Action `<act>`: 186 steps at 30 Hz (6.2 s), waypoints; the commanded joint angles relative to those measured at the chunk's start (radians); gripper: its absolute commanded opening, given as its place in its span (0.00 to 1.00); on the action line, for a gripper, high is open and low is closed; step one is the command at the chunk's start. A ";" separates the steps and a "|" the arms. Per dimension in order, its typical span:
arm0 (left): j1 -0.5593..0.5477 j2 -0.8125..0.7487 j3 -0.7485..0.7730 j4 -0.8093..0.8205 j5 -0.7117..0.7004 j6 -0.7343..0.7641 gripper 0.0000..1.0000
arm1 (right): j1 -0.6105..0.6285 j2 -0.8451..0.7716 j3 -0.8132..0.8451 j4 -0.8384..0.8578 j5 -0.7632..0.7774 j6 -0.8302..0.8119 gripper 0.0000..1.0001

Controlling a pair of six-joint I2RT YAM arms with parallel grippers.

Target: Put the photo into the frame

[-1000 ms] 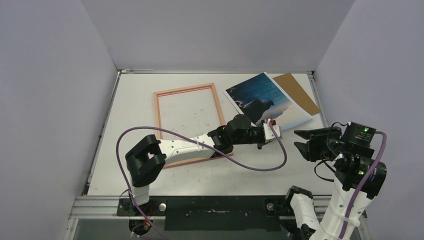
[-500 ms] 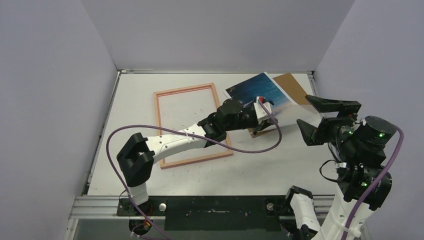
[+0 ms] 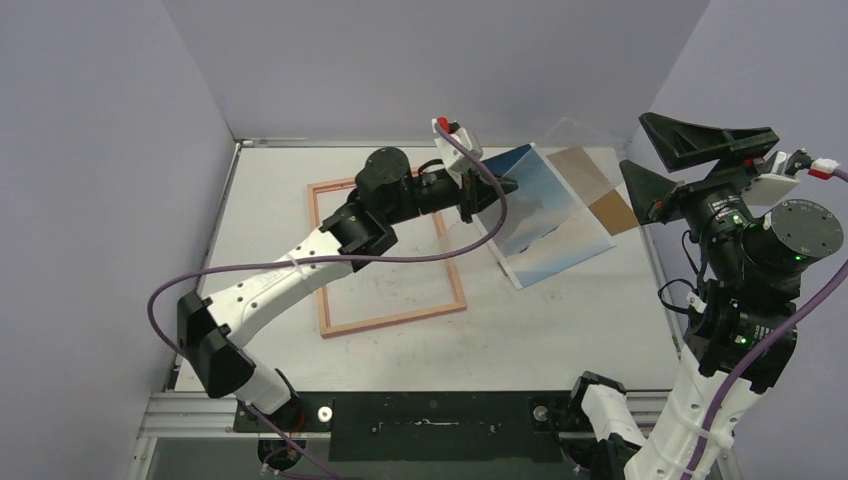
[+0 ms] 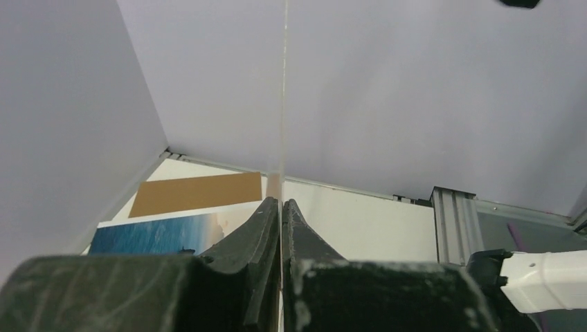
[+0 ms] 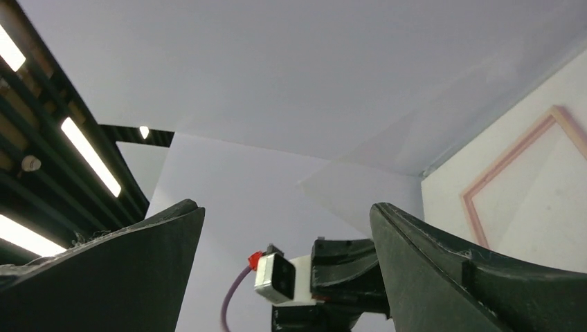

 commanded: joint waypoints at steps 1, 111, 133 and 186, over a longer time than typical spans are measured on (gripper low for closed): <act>0.018 -0.156 0.086 -0.082 -0.026 0.006 0.00 | 0.009 0.012 0.036 0.259 -0.039 -0.022 0.94; 0.502 -0.057 0.753 -0.276 -0.063 -0.604 0.00 | 0.512 0.274 -0.444 1.751 -0.184 -0.036 0.37; 0.611 -0.373 0.052 -0.572 -0.371 -0.269 0.97 | 0.440 0.330 -0.440 1.261 -0.217 -0.225 0.00; 1.058 -0.184 -0.541 -0.745 -0.183 -0.459 0.68 | 0.896 1.113 -0.232 0.923 0.072 -0.521 0.00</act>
